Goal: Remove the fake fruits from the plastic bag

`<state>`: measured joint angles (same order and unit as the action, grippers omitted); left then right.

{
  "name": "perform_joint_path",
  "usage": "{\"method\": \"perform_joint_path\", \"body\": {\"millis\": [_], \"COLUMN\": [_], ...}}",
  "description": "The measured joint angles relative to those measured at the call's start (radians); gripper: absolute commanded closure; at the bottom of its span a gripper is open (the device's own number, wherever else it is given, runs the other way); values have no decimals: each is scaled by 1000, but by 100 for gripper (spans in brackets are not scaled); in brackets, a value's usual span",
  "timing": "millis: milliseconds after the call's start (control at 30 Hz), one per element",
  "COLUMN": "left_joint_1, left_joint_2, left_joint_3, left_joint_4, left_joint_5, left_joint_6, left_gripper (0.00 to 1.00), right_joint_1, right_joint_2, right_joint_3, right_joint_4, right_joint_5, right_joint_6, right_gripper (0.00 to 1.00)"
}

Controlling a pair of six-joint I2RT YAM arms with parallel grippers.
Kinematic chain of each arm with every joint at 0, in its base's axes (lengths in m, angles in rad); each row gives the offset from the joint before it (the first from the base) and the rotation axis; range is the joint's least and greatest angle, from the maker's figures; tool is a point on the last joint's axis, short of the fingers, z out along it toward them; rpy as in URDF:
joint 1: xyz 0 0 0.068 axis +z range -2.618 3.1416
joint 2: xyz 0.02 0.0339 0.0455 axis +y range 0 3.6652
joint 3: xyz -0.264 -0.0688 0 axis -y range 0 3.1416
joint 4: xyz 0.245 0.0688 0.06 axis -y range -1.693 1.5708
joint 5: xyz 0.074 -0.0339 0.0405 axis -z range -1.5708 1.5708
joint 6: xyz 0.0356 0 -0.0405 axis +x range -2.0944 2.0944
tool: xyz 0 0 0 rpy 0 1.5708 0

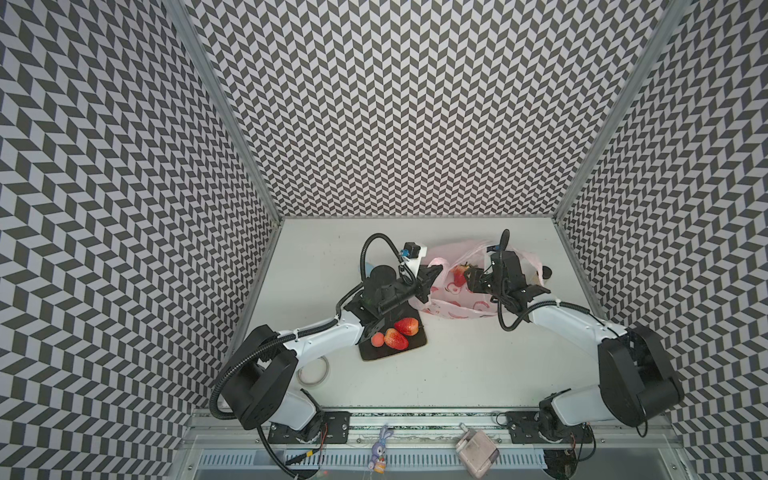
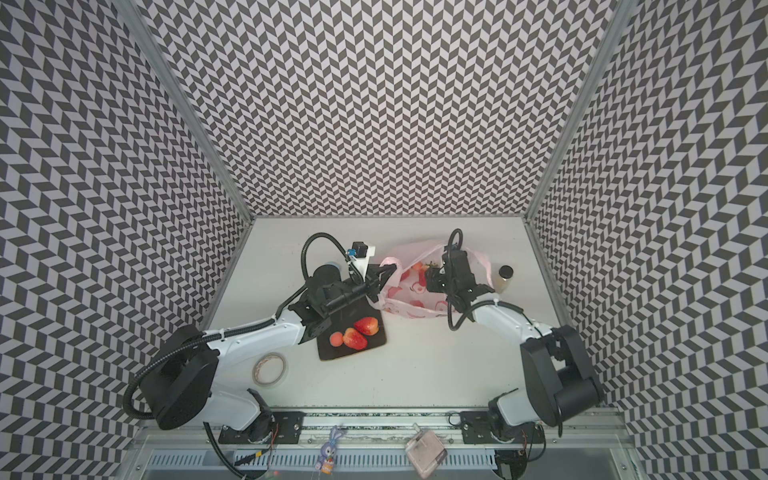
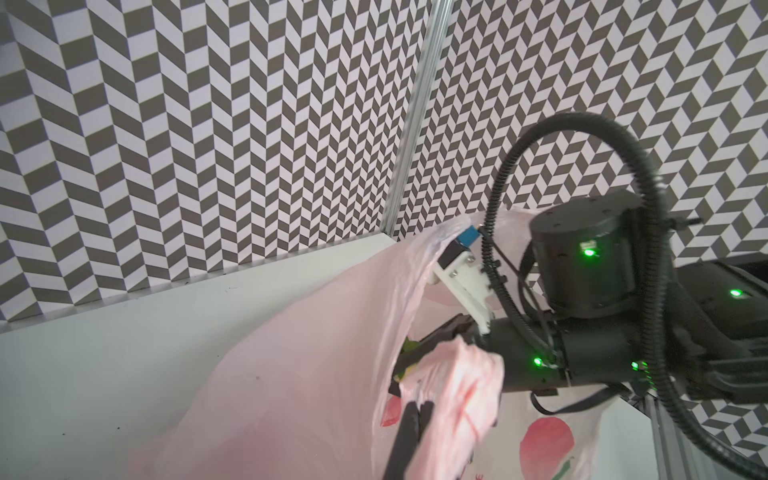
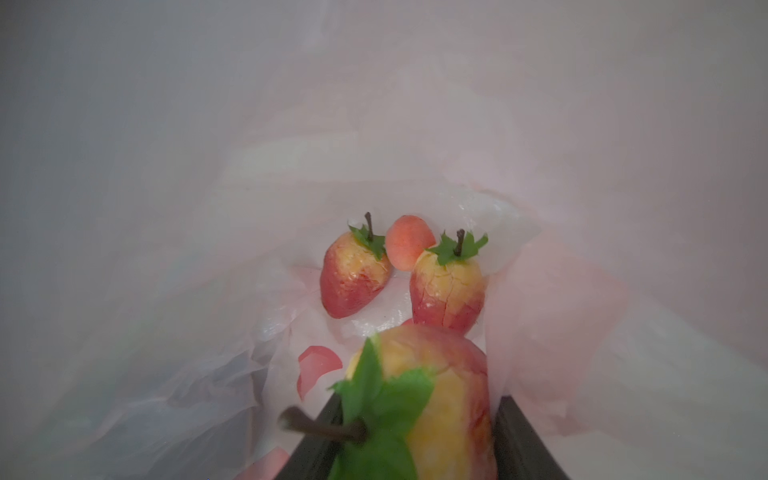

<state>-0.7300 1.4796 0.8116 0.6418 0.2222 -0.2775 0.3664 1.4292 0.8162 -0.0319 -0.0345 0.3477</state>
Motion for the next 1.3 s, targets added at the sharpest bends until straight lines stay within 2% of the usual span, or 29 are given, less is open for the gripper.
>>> {"method": "perform_joint_path", "body": {"millis": [300, 633, 767, 900, 967, 1067, 1300], "left_joint_1": [13, 25, 21, 10, -5, -43, -79], "left_joint_2": [85, 233, 231, 198, 164, 101, 41], "left_joint_3": [77, 279, 253, 151, 92, 29, -19], "left_joint_4": [32, 45, 64, 68, 64, 58, 63], "left_joint_5": [27, 104, 132, 137, 131, 119, 104], "left_joint_6": [16, 68, 75, 75, 77, 85, 89], "left_gripper": [100, 100, 100, 100, 100, 100, 100], "right_joint_1": [0, -46, -48, -48, -47, -46, -42], "right_joint_2": [-40, -44, 32, 77, 87, 96, 127], "right_joint_3": [-11, 25, 31, -12, -21, -32, -32], "right_joint_4": [3, -45, -69, -83, -94, -95, -117], "right_joint_5": [-42, 139, 138, 125, 117, 106, 76], "right_joint_6": [-3, 68, 90, 117, 128, 139, 148], "right_gripper": [57, 57, 57, 56, 53, 44, 25]}}
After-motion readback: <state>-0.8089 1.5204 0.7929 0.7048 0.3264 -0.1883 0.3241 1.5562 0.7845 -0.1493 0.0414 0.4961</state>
